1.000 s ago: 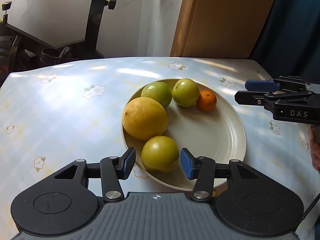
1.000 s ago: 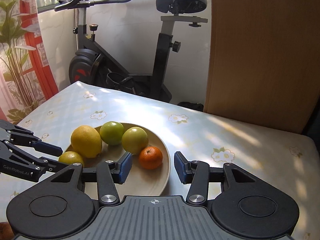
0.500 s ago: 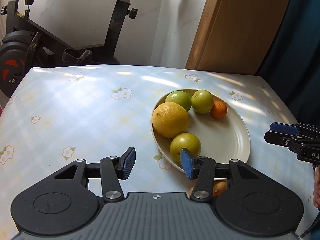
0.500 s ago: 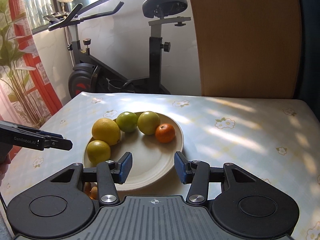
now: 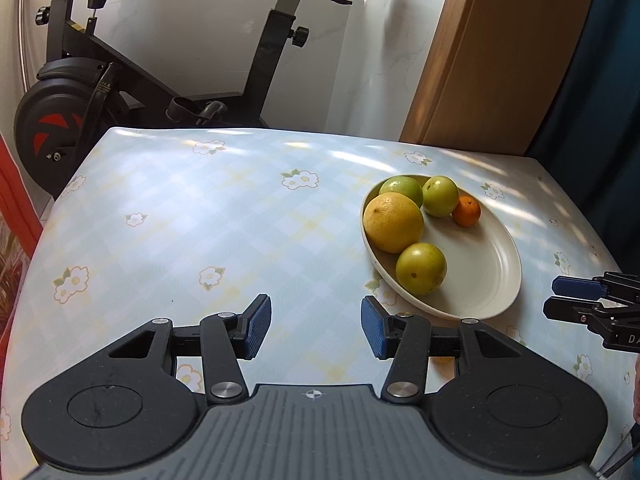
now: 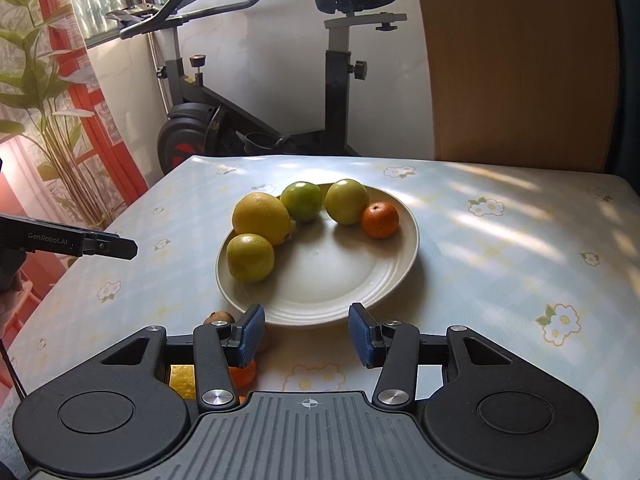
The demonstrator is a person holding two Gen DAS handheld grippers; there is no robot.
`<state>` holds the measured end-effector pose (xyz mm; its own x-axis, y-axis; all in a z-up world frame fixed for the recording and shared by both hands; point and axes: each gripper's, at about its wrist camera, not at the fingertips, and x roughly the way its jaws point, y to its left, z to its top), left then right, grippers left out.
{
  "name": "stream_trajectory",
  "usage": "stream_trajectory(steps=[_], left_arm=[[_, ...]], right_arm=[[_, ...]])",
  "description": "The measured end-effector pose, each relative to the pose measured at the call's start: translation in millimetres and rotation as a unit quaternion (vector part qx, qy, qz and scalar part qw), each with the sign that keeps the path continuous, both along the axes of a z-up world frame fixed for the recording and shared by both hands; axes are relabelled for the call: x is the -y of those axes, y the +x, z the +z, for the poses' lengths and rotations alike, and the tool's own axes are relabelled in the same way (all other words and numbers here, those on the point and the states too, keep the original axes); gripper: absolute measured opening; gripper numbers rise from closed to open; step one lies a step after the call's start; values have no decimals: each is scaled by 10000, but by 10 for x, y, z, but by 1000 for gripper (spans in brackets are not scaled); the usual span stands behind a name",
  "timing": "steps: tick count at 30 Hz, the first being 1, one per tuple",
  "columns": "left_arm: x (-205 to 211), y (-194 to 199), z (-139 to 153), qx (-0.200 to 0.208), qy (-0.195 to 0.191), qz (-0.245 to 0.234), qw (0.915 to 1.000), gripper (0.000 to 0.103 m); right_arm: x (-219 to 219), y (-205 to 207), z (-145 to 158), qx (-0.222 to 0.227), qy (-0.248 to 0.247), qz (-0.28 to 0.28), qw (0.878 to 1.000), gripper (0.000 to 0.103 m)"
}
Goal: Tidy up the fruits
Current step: 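Withdraw both open tools from the plate back toward the fruit pile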
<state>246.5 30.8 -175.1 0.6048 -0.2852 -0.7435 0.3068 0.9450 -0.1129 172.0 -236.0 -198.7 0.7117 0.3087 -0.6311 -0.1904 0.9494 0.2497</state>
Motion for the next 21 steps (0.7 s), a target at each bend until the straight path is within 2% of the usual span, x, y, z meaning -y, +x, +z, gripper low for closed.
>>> stream_trajectory(steps=[10, 21], left_arm=[[23, -48, -25, 13, -88, -87, 9999, 52], [83, -109, -74, -46, -132, -196, 9997, 52]], right_arm=[[-79, -224, -135, -370, -31, 116, 9992, 44], [-157, -278, -191, -596, -22, 409, 9974, 44]])
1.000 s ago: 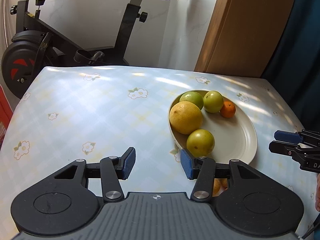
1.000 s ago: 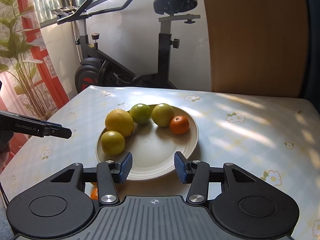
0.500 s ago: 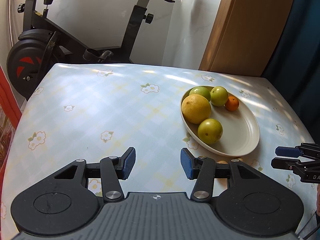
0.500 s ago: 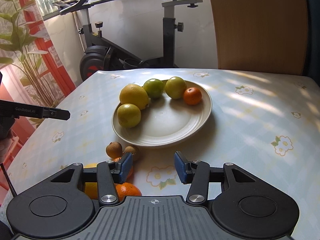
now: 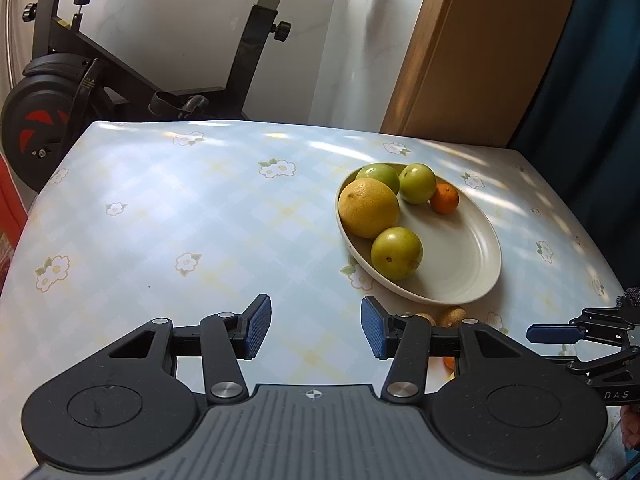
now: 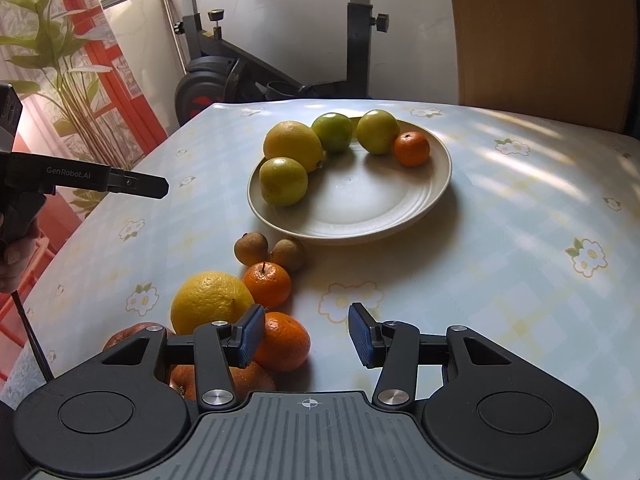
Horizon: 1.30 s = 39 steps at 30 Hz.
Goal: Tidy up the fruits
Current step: 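Withdraw both open tools from the plate back toward the fruit pile, then grasp a mandarin from the pile with the right tool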
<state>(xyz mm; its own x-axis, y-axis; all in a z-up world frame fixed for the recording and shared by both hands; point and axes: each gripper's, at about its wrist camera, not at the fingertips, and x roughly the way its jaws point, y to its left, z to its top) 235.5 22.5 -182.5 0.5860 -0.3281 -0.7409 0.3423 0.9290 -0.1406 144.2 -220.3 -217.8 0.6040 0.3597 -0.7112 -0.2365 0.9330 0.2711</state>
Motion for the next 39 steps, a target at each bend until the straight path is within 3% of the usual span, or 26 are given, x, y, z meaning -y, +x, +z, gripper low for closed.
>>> stream_trajectory(steps=[15, 25, 39], left_arm=[[2, -23, -13, -40, -13, -32, 10000, 52], [36, -44, 3, -35, -52, -130, 9999, 52], [61, -64, -1, -87, -63, -229, 9997, 52]], right_arm=[[-8, 14, -91, -281, 341, 130, 9989, 41], [131, 54, -204, -615, 1100, -81, 9920, 34], [161, 52, -234, -675, 1281, -170, 9893, 33]])
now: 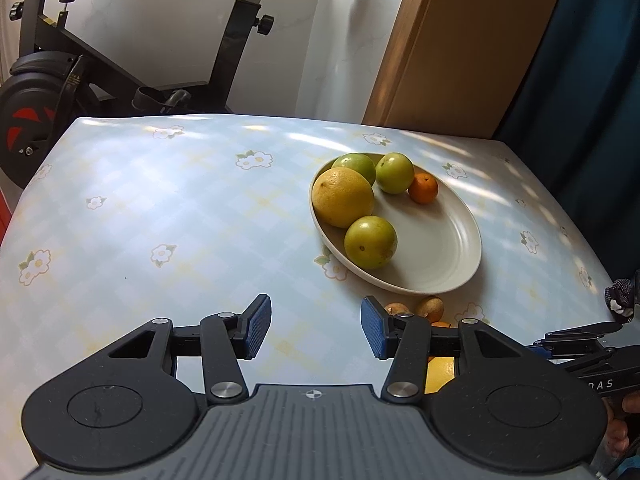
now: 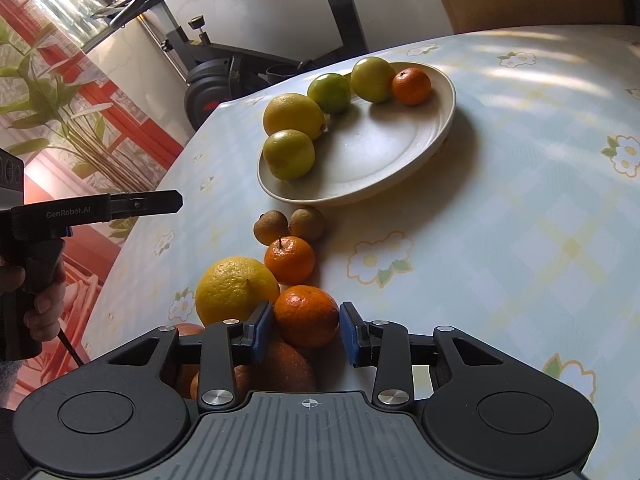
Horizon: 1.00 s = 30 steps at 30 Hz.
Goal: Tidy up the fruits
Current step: 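Grasp a mandarin from the pile with the right tool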
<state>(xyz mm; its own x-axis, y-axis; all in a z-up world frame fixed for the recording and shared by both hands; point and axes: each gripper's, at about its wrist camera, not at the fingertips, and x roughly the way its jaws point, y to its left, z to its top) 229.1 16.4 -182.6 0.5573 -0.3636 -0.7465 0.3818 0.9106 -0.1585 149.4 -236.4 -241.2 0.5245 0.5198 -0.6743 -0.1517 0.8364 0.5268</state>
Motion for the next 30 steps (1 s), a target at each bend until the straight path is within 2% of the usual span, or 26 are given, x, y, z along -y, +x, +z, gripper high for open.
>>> stream_trajectory(steps=[5, 8, 11, 14, 22, 25, 30], left_arm=[[11, -3, -11, -34, -14, -6, 10000, 52], [21, -1, -32, -84, -34, -6, 10000, 52], [39, -1, -61, -136, -45, -27, 9999, 52], [74, -3, -89, -163, -34, -50, 9998, 52], [147, 20, -149, -262, -100, -47, 9996, 52], [176, 35, -176, -312, -118, -39, 9994, 52], [232, 38, -200, -363, -140, -90, 9992, 52]], right_arm=[[-64, -29, 84, 283, -576, 67, 9979, 33], [-67, -51, 130, 547, -1111, 83, 9923, 32], [-79, -92, 153, 881, -1831, 108, 9791, 32], [-72, -143, 126, 1170, -2259, 100, 9670, 32], [-22, -241, 23, 1660, -2243, -46, 9603, 34], [36, -248, -14, 1741, -2049, -149, 9630, 36], [149, -220, -119, 1581, -1561, -287, 9746, 37]])
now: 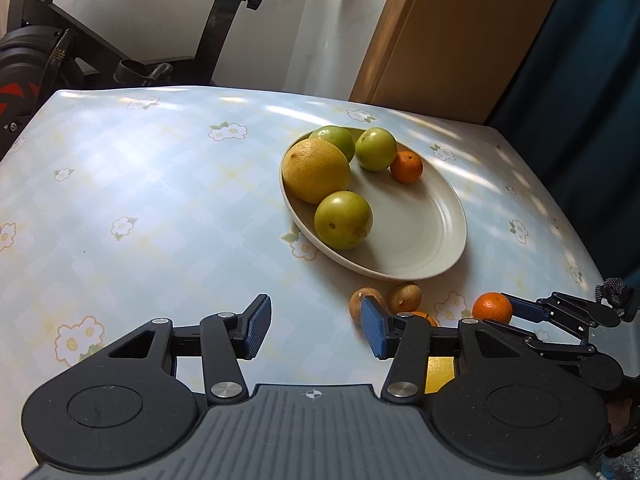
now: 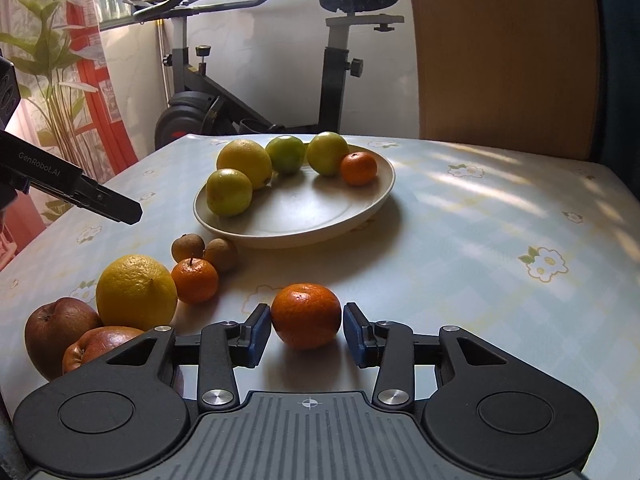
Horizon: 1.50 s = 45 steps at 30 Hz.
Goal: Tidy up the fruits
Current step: 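Grasp a mandarin from the pile with the right tool, then carry the mandarin toward the plate with the right tool while the left tool grasps a brown kiwi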
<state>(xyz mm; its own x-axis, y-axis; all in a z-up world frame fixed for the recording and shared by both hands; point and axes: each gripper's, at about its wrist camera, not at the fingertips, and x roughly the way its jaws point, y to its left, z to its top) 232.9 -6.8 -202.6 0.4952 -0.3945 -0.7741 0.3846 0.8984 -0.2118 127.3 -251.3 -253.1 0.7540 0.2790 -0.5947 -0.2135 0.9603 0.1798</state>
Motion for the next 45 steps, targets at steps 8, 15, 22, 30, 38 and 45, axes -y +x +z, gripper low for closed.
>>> stream_trajectory(steps=[8, 15, 22, 30, 38, 45], left_arm=[[72, 18, -42, -126, -26, -59, 9999, 52], [164, 76, -131, -293, -155, -130, 9994, 52], [290, 148, -227, -476, -304, -120, 9983, 47], [342, 188, -299, -515, -239, -96, 9983, 37], [398, 163, -319, -407, -284, -190, 9986, 26], [442, -29, -307, -152, -13, -181, 9997, 26]], right_arm=[[-51, -49, -44, 67, -44, 59, 10000, 35], [-33, -84, -43, 96, 42, 113, 9999, 35], [-7, -87, -59, 105, 118, 126, 9998, 35], [-4, -93, -59, 106, 141, 175, 9997, 35], [1, -87, -63, 87, 169, 186, 9996, 35], [0, -89, -59, 85, 182, 185, 9996, 35]])
